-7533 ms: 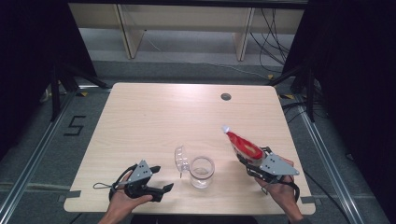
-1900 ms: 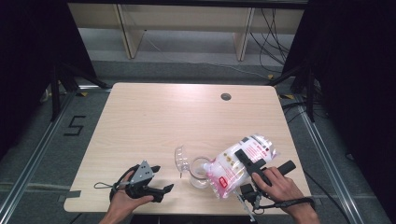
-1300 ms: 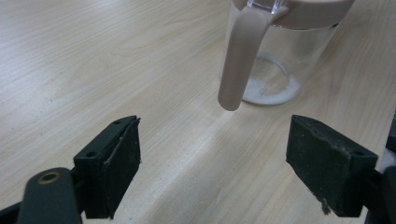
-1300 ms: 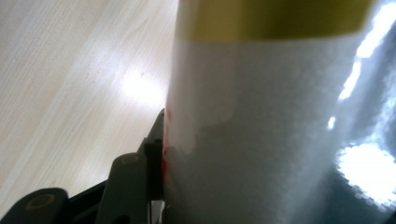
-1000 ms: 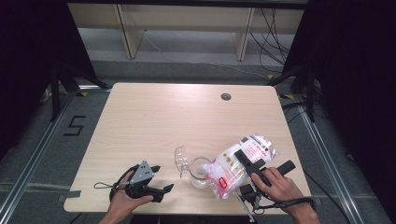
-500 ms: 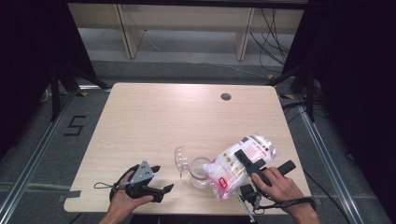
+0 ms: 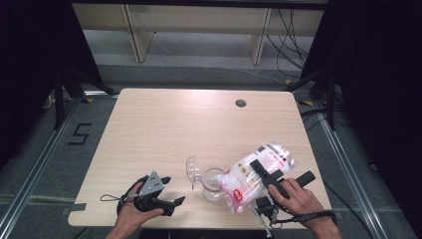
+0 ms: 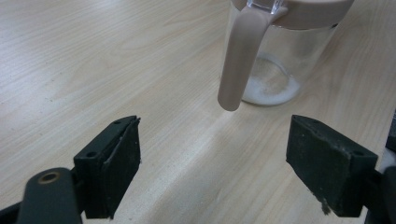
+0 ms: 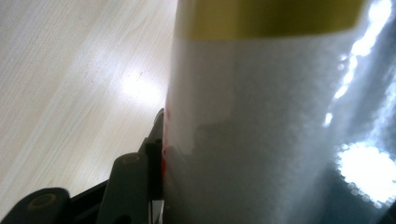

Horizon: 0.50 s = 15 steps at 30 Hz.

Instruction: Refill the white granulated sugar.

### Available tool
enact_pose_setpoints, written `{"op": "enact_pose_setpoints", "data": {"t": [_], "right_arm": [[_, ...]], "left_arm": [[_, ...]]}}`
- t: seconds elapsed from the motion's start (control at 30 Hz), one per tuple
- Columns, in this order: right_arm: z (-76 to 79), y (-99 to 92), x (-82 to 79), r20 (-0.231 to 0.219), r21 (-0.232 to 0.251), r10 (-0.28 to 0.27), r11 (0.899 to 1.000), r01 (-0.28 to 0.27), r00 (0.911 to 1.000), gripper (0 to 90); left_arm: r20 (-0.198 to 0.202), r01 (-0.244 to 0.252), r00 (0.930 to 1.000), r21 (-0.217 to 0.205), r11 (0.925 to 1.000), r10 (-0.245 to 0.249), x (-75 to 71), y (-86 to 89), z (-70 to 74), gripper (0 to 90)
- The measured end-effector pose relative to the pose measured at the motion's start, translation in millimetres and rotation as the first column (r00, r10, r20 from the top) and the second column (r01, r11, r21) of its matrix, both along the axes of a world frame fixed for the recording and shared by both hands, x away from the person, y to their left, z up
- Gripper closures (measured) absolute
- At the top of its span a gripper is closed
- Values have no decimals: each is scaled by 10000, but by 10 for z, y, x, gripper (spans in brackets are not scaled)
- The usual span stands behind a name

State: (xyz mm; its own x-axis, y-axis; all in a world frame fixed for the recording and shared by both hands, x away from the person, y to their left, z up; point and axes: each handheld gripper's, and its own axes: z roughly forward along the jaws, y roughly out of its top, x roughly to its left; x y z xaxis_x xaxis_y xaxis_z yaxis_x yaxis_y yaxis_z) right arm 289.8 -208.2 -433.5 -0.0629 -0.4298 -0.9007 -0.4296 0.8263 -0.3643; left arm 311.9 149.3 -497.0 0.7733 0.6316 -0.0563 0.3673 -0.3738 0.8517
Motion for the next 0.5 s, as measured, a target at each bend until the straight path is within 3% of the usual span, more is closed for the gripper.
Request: {"op": "enact_pose_setpoints", "data": {"t": [0.3,0.4,0.47,0.5], "right_arm": [[11,-3,-6,20,49,-3,10000,3,10000,535],[6,-18,-16,3,217,-175,9996,175,9998,536],[24,-7,-4,42,-10,9,10000,-9,10000,536],[15,-17,-17,-27,108,-229,9997,229,9997,536]], "left_arm": [[11,-20,10000,153,9999,20,-1,4,2,175],[-139,-139,9998,20,9999,139,-15,-12,-5,175],[-138,-147,9998,25,9999,147,-16,-12,-4,175],[-132,-174,9998,62,9998,175,-15,-9,-4,176]]}}
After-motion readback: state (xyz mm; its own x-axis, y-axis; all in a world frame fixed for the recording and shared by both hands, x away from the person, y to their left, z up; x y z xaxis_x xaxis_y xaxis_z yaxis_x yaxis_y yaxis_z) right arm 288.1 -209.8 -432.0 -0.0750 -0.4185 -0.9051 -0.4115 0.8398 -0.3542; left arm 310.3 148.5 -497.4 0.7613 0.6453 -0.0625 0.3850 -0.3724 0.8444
